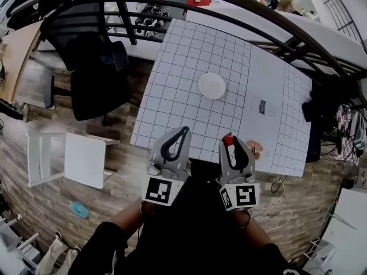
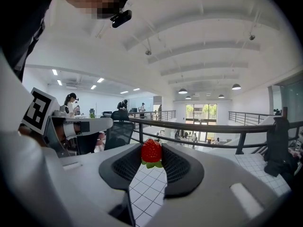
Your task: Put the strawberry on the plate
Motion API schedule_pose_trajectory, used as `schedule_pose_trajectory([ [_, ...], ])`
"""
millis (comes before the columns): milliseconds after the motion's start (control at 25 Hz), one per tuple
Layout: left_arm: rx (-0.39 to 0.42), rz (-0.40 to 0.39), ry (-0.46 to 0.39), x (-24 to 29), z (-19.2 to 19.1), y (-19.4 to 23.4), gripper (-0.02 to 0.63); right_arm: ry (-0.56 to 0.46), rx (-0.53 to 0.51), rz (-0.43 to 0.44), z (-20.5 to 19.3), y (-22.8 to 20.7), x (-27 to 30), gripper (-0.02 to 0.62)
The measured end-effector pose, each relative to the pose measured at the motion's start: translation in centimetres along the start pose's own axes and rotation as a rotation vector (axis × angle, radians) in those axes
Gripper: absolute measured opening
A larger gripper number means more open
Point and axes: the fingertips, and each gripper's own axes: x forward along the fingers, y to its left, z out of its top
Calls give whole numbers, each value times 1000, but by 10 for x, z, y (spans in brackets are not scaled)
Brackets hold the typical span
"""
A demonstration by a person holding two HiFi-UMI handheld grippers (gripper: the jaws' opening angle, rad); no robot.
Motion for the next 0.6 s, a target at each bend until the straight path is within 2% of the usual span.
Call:
schedule_pose_trajectory([
  [160,-6,-11,-7,6,6,-2,11,-17,12,0,6,-6,4,129],
  [360,35,11,-23,26,10,-1,11,-32,24,-19,5,-26,15,129],
  [600,57,21,9,58,7,-2,11,-30,86,-17,5,-49,42,129],
])
